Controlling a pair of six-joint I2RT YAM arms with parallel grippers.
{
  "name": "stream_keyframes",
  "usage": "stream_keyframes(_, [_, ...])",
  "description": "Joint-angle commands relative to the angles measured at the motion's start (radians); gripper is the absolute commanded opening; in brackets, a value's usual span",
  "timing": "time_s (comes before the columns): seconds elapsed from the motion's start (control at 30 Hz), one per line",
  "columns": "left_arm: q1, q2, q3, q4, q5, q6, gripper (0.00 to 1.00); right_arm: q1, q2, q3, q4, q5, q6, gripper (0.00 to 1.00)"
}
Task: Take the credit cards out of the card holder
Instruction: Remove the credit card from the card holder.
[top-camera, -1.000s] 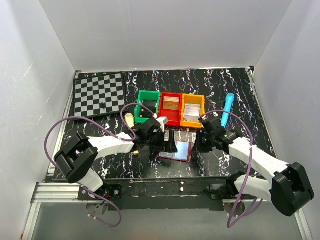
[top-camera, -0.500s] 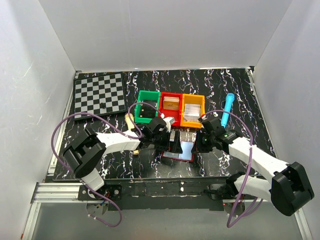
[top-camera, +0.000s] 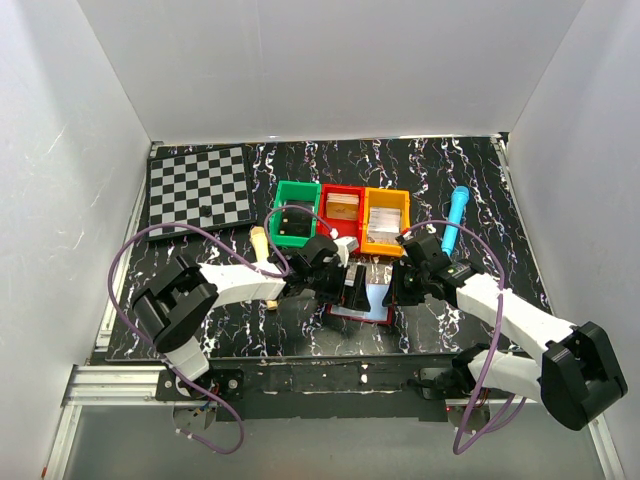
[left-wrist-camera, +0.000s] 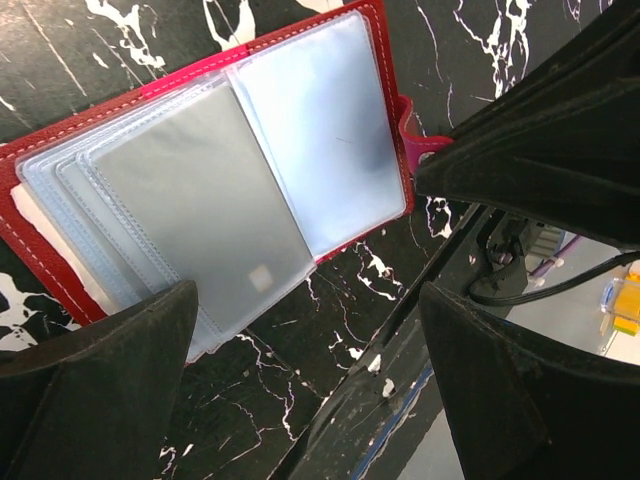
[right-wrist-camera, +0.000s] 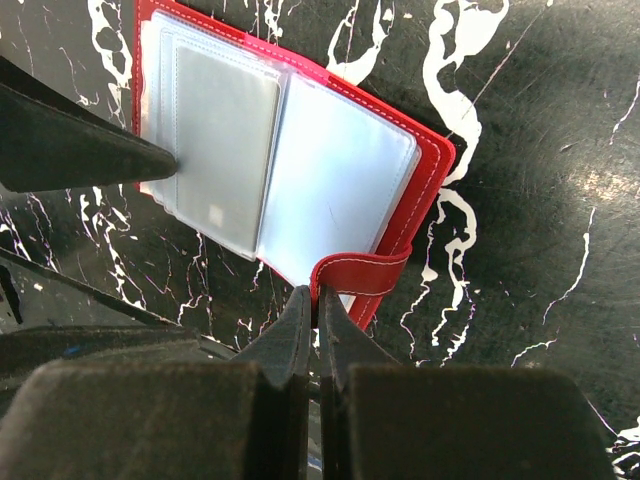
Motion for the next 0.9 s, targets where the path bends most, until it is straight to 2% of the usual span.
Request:
stream_keyframes(0.0, [-0.016,-0.002,0.016,0.010,0.045,0.034,0.93,-0.004,0.008,0.005,0.025,-0.019,-0.012,0.01])
stream_keyframes(0.87, [-0.068,0.092,0.155,0.010,0.151,0.101,0.93,-0.004,0.001,-0.020,0.023,-0.006,-0.013,0.01])
